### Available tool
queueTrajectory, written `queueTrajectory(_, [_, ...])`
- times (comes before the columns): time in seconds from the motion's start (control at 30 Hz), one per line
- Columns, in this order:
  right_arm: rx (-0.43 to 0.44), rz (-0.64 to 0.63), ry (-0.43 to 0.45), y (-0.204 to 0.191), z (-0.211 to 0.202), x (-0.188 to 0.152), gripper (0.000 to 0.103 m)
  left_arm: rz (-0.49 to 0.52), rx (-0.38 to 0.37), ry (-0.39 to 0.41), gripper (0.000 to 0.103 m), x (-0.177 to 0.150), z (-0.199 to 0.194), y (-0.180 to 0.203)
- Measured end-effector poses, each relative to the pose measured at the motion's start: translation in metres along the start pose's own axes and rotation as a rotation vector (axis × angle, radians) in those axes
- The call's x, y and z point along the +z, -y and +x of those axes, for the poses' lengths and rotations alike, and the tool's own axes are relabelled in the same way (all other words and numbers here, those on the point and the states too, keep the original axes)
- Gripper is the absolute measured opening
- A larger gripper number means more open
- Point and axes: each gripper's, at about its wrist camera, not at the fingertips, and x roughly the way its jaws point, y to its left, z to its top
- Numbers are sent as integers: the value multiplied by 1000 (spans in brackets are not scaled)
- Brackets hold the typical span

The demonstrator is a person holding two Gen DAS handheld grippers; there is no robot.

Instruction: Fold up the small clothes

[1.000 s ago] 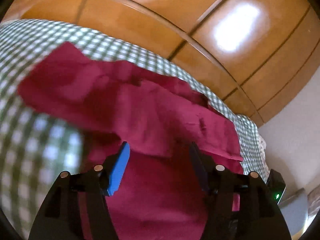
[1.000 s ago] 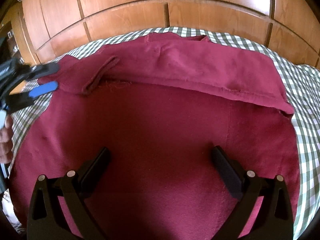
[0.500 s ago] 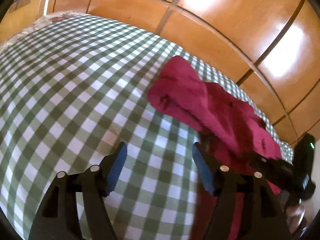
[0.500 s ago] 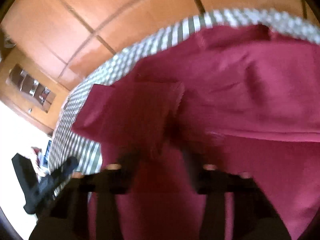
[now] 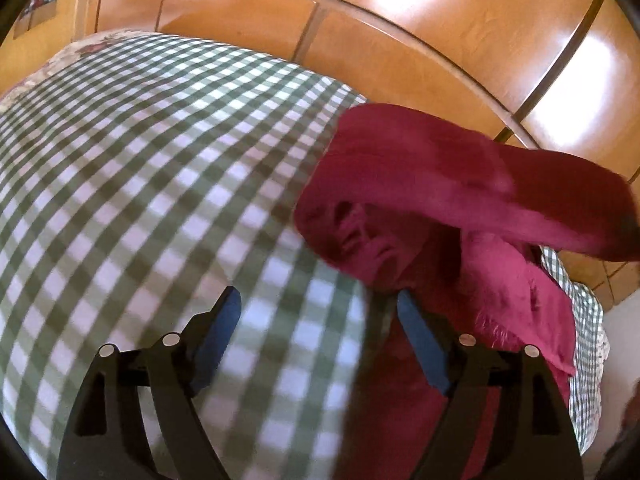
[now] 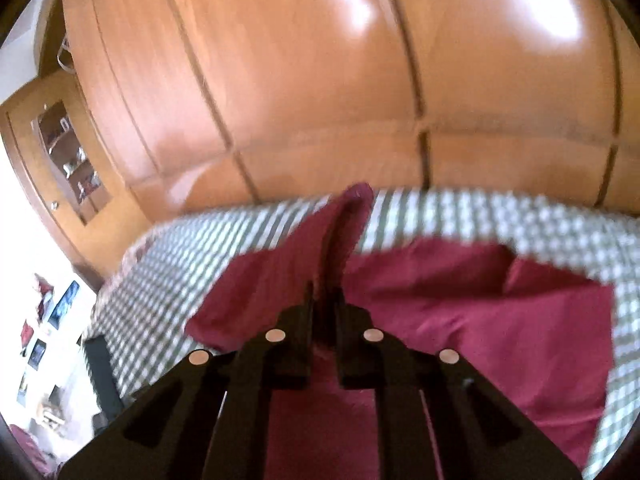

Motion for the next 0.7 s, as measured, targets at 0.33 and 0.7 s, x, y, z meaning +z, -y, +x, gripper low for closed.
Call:
queueTrajectory(0.33, [-275,125,21,129,-37,-39,7,78,120,-49,51,13,39,35])
queueTrajectory(0.7, [-278,363,-98,201,-15,-120,20,182,126,-35,59,-6,15,39])
